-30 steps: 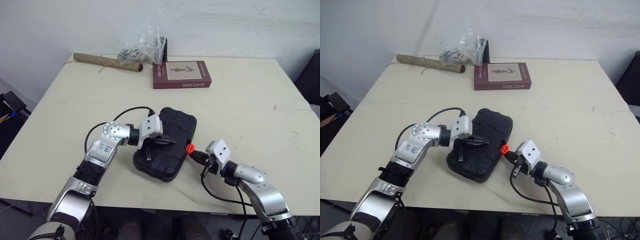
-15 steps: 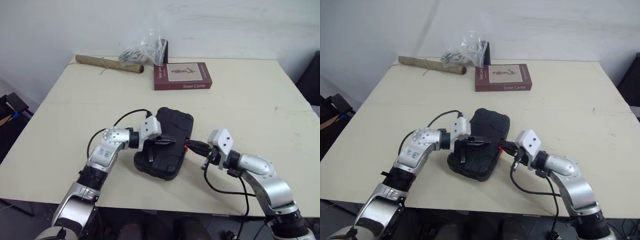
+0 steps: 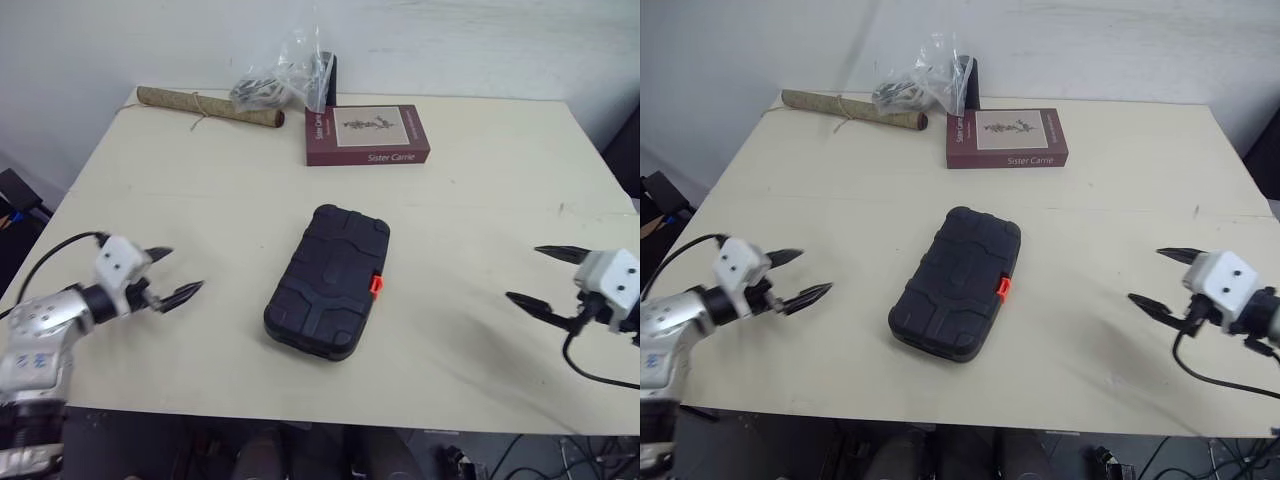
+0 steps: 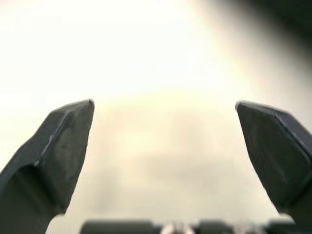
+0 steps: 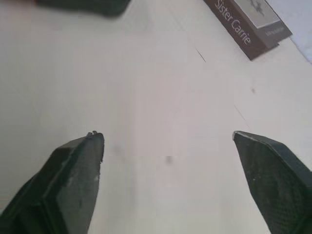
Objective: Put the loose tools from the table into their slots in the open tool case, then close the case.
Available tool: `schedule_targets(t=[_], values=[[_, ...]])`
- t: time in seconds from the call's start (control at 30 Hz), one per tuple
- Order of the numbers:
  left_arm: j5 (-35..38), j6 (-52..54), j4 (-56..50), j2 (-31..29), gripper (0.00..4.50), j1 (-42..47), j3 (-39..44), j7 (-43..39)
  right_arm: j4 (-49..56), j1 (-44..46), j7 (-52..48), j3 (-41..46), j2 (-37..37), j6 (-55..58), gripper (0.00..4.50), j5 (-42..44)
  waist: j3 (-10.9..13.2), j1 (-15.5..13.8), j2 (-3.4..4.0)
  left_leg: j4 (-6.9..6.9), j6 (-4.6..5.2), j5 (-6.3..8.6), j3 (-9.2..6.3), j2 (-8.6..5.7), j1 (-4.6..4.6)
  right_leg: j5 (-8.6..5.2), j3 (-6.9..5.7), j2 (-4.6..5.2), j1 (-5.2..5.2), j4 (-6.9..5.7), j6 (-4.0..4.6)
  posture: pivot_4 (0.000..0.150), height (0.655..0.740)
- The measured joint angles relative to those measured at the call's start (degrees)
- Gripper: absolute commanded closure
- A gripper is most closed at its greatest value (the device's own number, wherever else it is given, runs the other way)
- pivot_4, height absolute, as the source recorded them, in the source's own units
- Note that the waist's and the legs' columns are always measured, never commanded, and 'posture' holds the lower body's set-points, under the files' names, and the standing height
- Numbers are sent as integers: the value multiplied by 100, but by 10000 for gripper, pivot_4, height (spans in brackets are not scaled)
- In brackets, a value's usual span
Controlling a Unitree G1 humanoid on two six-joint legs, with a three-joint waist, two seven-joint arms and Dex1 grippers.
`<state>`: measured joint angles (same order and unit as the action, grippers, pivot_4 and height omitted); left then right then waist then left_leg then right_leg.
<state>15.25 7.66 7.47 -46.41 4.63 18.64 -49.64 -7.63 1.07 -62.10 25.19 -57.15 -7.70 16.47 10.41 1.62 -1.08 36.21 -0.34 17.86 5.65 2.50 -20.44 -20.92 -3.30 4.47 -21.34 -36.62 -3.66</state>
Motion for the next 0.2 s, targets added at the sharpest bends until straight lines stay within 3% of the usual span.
schedule_targets(t=[0.2], values=[[-113,-388,55,4,361,5,376,468,-233,601,-3,-70,260,11,0,213,29,-16,-31,2,1,0,-18,3,-19,1,-19,1,-16,-17,-1,1500,7400]])
